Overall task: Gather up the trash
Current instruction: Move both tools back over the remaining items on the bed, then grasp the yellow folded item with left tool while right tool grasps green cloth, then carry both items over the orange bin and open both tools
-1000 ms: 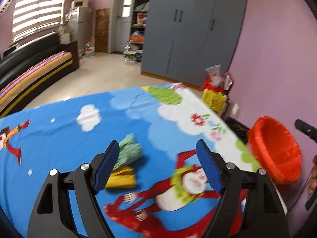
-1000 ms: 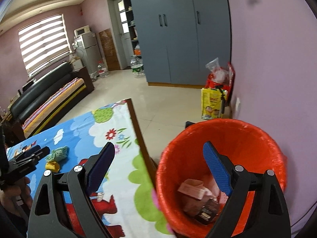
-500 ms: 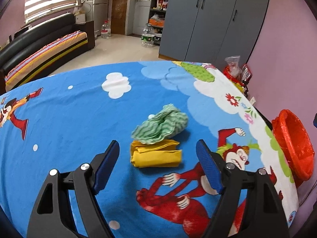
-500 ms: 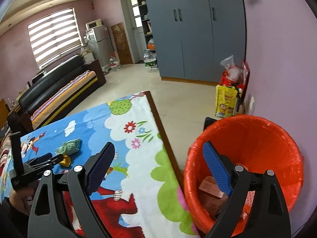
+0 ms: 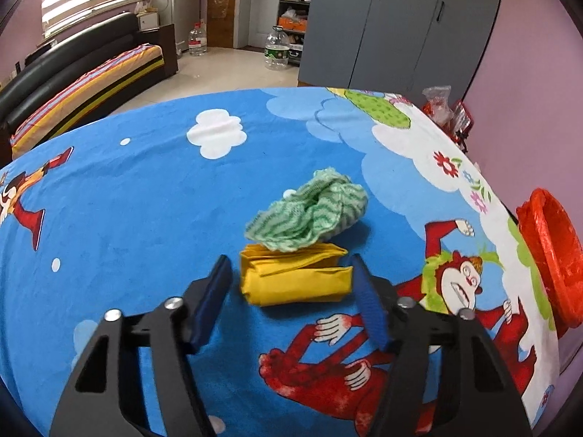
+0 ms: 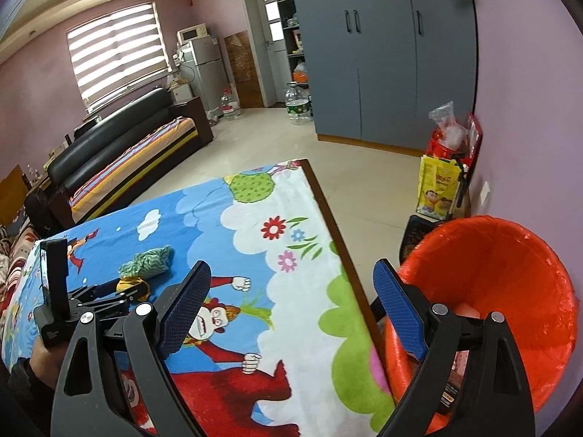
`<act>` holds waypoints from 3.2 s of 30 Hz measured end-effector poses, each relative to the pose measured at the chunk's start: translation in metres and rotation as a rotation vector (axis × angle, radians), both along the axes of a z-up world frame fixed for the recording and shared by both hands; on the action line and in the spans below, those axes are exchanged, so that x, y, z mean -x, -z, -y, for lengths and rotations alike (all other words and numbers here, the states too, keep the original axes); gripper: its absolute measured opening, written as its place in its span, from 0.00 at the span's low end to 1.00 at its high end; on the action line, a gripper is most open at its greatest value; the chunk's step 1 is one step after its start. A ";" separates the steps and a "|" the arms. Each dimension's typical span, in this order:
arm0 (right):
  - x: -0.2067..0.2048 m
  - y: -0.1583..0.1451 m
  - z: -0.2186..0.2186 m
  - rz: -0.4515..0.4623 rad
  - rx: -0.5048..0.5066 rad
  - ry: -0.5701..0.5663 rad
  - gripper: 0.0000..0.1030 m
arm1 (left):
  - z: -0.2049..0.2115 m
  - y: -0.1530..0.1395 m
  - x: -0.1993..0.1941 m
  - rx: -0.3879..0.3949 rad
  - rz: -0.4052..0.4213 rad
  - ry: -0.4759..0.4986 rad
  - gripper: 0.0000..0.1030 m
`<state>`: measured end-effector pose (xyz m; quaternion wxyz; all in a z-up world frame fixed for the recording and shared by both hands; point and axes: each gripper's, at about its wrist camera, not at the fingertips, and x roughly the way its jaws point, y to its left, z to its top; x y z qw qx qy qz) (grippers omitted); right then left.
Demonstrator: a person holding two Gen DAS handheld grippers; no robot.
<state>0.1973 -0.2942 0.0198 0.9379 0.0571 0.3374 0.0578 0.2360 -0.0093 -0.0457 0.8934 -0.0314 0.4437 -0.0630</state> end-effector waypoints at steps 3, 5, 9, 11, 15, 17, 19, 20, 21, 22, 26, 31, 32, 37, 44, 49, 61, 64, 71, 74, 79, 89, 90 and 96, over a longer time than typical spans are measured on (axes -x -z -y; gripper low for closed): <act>-0.006 0.001 -0.010 -0.007 0.002 -0.019 0.82 | -0.002 0.000 0.002 0.006 0.003 0.007 0.56; -0.010 0.003 -0.019 -0.012 0.005 -0.037 0.82 | -0.006 -0.003 0.005 0.016 0.007 0.002 0.56; -0.018 0.006 -0.042 -0.021 0.015 -0.081 0.82 | -0.019 -0.008 0.011 0.032 0.016 -0.012 0.56; -0.024 0.008 -0.057 -0.025 0.019 -0.105 0.82 | -0.028 -0.012 0.016 0.038 0.024 -0.026 0.56; -0.036 0.014 -0.091 -0.039 0.030 -0.157 0.82 | -0.050 -0.021 0.024 0.054 0.043 -0.069 0.56; -0.041 0.017 -0.108 -0.049 0.039 -0.177 0.82 | -0.064 -0.026 0.027 0.063 0.054 -0.098 0.56; -0.048 0.022 -0.129 -0.057 0.048 -0.202 0.82 | -0.075 -0.030 0.029 0.070 0.064 -0.118 0.56; -0.050 0.023 -0.135 -0.061 0.055 -0.208 0.82 | -0.079 -0.032 0.030 0.074 0.067 -0.126 0.56; -0.054 0.027 -0.146 -0.069 0.068 -0.216 0.82 | -0.085 -0.034 0.031 0.080 0.072 -0.139 0.56; -0.057 0.029 -0.154 -0.073 0.073 -0.224 0.82 | -0.089 -0.034 0.031 0.083 0.074 -0.146 0.56; -0.072 0.041 -0.184 -0.105 0.081 -0.239 0.82 | -0.105 -0.037 0.035 0.094 0.084 -0.180 0.56; -0.090 0.060 -0.211 -0.161 0.099 -0.240 0.79 | -0.120 -0.039 0.040 0.101 0.092 -0.207 0.56; -0.092 0.063 -0.215 -0.167 0.106 -0.242 0.77 | -0.122 -0.040 0.041 0.102 0.094 -0.211 0.56; -0.096 0.080 -0.230 -0.213 0.148 -0.268 0.68 | -0.129 -0.041 0.043 0.110 0.098 -0.223 0.56; -0.088 0.084 -0.234 -0.221 0.191 -0.304 0.37 | -0.131 -0.043 0.044 0.118 0.104 -0.226 0.56; -0.076 0.071 -0.216 -0.190 0.160 -0.287 0.35 | -0.124 -0.047 0.045 0.120 0.111 -0.208 0.56; -0.029 0.021 -0.125 -0.096 0.094 -0.155 0.35 | -0.072 -0.068 0.043 0.129 0.149 -0.091 0.56; -0.019 0.013 -0.100 -0.077 0.092 -0.105 0.35 | -0.053 -0.073 0.040 0.137 0.156 -0.046 0.56; 0.002 -0.002 -0.047 -0.046 0.094 -0.005 0.35 | -0.001 -0.088 0.033 0.138 0.176 0.066 0.56; 0.011 -0.008 -0.022 -0.031 0.092 0.040 0.35 | 0.025 -0.095 0.030 0.134 0.185 0.117 0.56; 0.024 -0.013 0.018 -0.015 0.092 0.108 0.35 | 0.067 -0.104 0.027 0.134 0.195 0.204 0.56; 0.047 -0.017 0.101 -0.004 0.093 0.252 0.35 | 0.161 -0.122 0.024 0.141 0.214 0.387 0.56; 0.049 -0.017 0.108 -0.004 0.094 0.263 0.35 | 0.167 -0.123 0.024 0.141 0.214 0.398 0.56; 0.053 -0.013 0.141 -0.011 0.111 0.321 0.35 | 0.221 -0.130 0.018 0.162 0.210 0.492 0.56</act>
